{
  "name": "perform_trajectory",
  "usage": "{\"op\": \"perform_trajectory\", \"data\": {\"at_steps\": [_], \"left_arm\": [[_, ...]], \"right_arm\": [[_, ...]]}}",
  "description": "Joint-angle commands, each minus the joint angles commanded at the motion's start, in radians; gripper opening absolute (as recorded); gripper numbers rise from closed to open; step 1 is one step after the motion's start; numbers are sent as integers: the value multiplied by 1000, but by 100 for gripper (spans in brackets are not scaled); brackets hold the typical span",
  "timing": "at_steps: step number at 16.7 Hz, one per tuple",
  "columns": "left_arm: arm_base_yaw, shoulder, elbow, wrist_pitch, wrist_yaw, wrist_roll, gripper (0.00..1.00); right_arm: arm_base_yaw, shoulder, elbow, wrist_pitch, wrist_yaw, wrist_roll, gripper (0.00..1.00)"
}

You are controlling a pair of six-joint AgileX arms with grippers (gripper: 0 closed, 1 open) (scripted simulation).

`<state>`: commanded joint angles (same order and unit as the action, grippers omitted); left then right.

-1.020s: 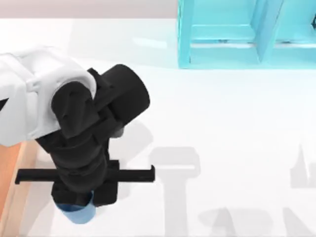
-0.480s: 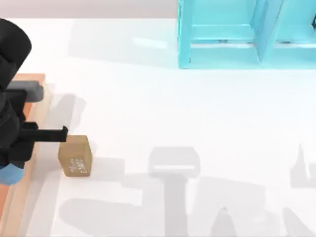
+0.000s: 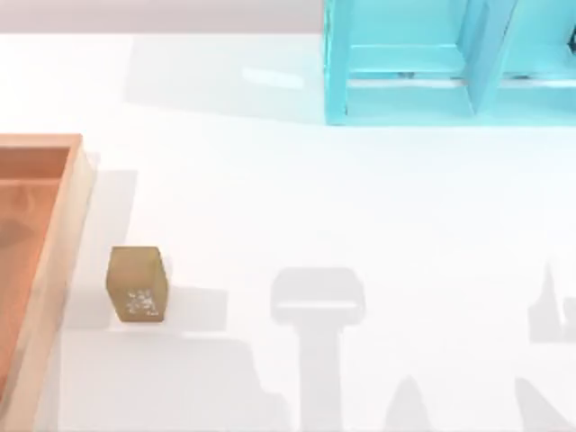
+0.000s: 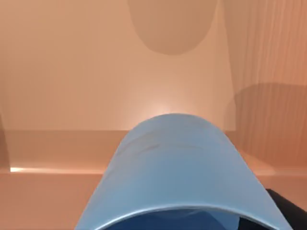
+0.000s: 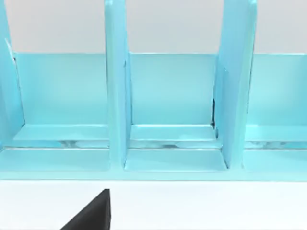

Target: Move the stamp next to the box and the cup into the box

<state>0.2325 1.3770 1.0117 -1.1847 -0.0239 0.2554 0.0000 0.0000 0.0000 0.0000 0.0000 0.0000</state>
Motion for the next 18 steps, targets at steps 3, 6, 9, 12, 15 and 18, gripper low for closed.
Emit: {"op": "perform_trajectory", "data": {"at_steps": [3,6,9,12,15,18], "left_arm": [[20,-4,-8,5,2,20,0],[16,1,-5,2,-1,21,0],[22,5,-31,39,1,26,0],[32,22,-70,96,0,35,0],[42,38,-109,151,1,44,0],[51,54,-148,206,1,54,0]], "right_arm": [[0,0,0,0,0,0,100],[0,0,0,0,0,0,100],[0,0,0,0,0,0,100],[0,0,0,0,0,0,100],[0,0,0,0,0,0,100],[0,0,0,0,0,0,100]]}}
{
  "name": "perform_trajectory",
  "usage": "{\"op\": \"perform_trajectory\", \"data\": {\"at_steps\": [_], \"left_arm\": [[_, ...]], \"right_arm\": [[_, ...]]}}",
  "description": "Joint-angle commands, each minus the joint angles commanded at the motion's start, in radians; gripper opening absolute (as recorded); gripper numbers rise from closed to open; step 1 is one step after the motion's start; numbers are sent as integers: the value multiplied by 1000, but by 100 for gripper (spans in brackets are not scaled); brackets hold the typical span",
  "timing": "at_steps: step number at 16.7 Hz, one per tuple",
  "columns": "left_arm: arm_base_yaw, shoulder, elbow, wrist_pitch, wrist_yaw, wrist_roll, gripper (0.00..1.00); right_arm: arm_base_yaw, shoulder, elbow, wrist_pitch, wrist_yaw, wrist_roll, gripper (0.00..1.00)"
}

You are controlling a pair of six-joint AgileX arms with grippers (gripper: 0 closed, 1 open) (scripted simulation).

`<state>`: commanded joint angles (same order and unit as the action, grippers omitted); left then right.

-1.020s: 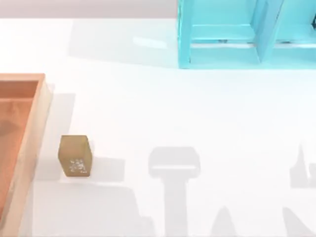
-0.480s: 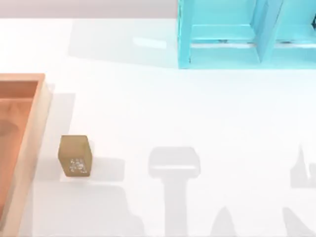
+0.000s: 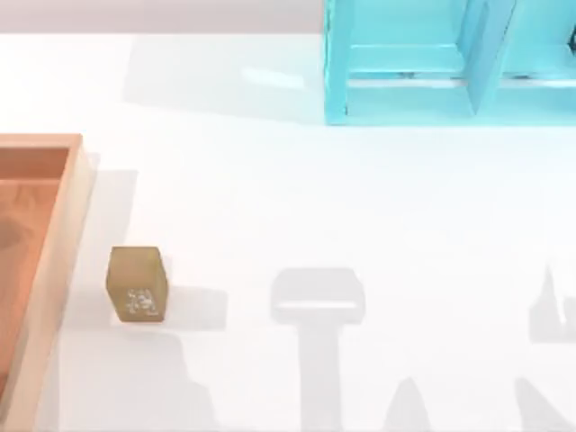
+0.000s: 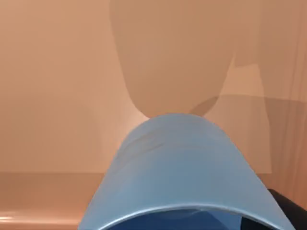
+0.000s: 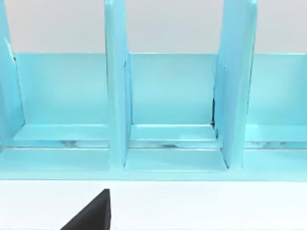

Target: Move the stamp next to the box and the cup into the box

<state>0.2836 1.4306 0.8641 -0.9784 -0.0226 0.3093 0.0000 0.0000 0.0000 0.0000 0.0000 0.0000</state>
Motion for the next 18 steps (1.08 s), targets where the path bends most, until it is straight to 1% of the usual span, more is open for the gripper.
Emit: {"op": "perform_trajectory", "data": {"at_steps": [4,8,18], "left_arm": [[15,26,-51,75,1,13,0],[16,27,-53,77,1,14,0],[16,27,-53,77,1,14,75]], "right_arm": [[0,0,0,0,0,0,100],[0,0,0,0,0,0,100],[0,0,0,0,0,0,100]]}}
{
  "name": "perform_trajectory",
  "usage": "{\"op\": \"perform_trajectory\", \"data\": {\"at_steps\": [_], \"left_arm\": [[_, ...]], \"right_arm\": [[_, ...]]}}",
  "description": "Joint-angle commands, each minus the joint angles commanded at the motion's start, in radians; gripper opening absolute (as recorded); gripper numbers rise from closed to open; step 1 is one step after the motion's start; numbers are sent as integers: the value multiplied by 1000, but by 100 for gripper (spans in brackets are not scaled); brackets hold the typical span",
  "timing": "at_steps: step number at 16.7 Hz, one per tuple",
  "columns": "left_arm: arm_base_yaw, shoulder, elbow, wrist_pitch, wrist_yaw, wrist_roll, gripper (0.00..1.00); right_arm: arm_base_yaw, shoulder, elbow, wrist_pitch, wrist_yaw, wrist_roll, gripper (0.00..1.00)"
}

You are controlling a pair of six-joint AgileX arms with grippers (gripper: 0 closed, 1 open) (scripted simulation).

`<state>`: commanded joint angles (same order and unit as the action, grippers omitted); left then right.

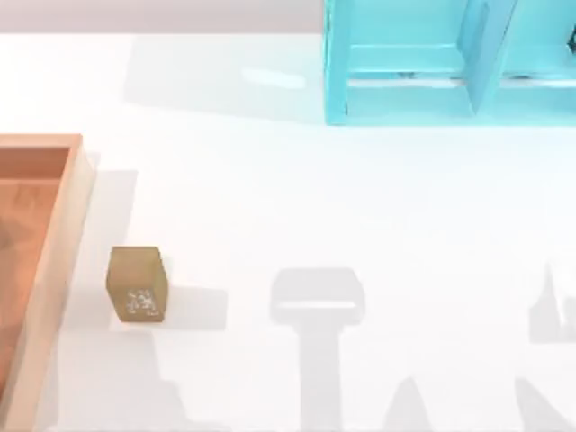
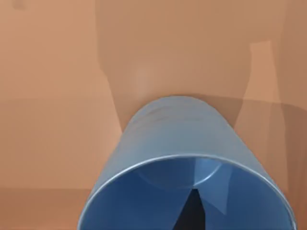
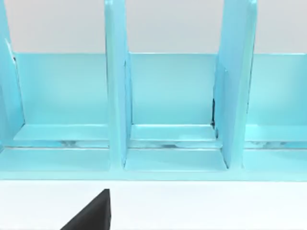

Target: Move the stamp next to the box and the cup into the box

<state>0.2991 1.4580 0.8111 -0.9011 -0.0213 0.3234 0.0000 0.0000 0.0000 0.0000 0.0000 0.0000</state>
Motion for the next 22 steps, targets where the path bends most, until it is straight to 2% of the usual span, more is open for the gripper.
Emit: {"op": "perform_trajectory", "data": {"at_steps": [3,4,14,22], "left_arm": [[0,0,0,0,0,0,98],[0,0,0,0,0,0,100],[1,0,15,-14,4,-2,100],[-3,-36,193,-235,-3,-1,100]], "right_arm": [[0,0,0,0,0,0,100],[0,0,0,0,0,0,100],[0,0,0,0,0,0,100],[0,0,0,0,0,0,100]]}}
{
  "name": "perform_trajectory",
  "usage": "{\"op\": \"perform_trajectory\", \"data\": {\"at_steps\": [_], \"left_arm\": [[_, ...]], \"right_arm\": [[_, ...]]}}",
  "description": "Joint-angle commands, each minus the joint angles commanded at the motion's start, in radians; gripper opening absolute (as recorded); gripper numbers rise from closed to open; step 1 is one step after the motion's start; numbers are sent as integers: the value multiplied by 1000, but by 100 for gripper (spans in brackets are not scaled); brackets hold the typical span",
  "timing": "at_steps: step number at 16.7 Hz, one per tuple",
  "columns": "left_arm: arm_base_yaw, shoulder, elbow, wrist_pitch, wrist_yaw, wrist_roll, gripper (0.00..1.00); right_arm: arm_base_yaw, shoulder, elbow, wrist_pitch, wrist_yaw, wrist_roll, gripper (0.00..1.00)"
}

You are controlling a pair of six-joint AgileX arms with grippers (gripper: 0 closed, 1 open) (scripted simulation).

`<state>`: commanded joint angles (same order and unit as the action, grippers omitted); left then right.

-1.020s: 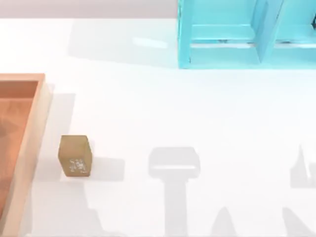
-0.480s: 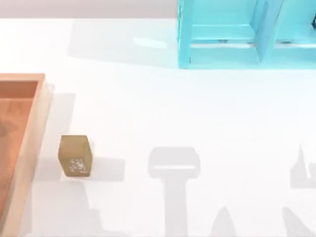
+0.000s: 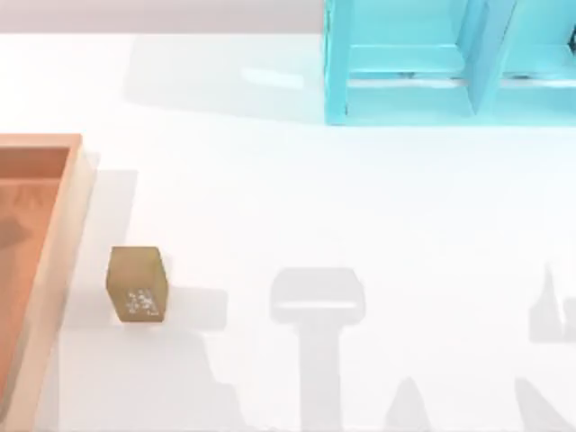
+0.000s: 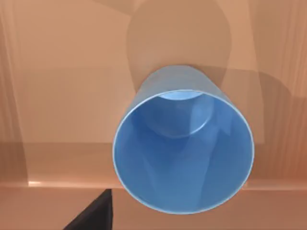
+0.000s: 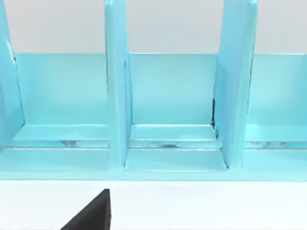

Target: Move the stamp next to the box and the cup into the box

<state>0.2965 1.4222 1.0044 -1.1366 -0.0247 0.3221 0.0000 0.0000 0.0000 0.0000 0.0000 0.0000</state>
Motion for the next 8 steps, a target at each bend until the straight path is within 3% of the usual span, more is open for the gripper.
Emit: {"op": "perform_trajectory", "data": {"at_steps": [8], "left_arm": [[-4,-44,147,-184,4,-6,100]], "right_arm": [[0,0,0,0,0,0,100]]}}
